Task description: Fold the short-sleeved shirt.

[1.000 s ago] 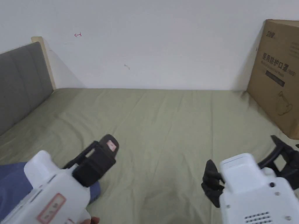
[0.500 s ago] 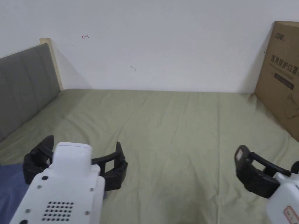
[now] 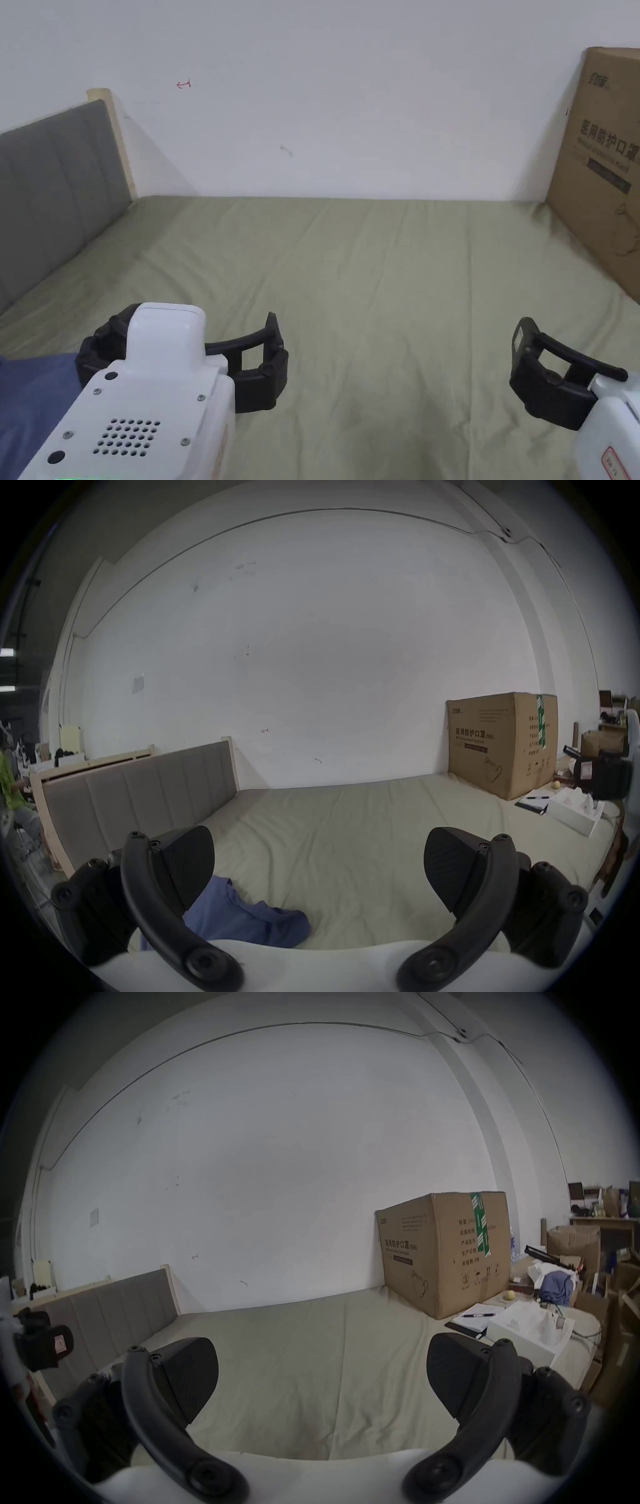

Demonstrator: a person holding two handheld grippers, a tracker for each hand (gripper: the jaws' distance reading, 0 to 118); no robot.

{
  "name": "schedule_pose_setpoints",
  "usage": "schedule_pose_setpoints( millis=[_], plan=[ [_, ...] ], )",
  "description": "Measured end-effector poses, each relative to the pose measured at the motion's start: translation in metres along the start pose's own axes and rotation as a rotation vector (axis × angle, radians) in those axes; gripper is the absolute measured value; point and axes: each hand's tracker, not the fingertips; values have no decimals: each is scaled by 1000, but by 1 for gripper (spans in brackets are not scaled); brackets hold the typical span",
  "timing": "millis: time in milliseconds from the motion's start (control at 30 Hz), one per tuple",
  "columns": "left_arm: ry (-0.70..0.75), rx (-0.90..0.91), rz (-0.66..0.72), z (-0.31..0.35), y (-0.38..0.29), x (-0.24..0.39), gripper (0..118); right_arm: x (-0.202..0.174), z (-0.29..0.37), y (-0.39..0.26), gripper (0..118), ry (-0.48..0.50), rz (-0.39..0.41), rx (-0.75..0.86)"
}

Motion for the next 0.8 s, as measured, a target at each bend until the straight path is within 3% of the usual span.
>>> schedule_pose_setpoints(
  millis=[67,100,133,167,200,233,333,467,633,800],
  plan=[
    [-23,-13,36,-1,-2,-2,115,-1,1,1,116,5,5,-3],
    [-48,-24,58,0,-2,-3,104,-1,1,2,108,10,9,-7],
    [-71,-10,80,1,-4,-5,79,-2,2,4,93,0,21,-12],
    [-62,-5,93,1,-5,-5,38,-4,2,4,61,-33,41,-11],
    [-36,-16,89,-1,-5,-5,0,-5,2,4,13,-45,51,-6],
    [18,-1,63,0,-6,-3,0,-6,0,4,4,-75,63,-4],
    [-23,14,16,1,-5,-9,0,0,-2,7,2,-10,46,-26],
    [-18,18,87,1,-2,-15,0,-1,-5,5,0,15,36,-59],
    [34,2,64,8,4,-34,0,-21,-12,6,0,119,64,-103],
    [183,20,107,42,9,-84,0,-76,-31,8,0,329,46,-127]
  ],
)
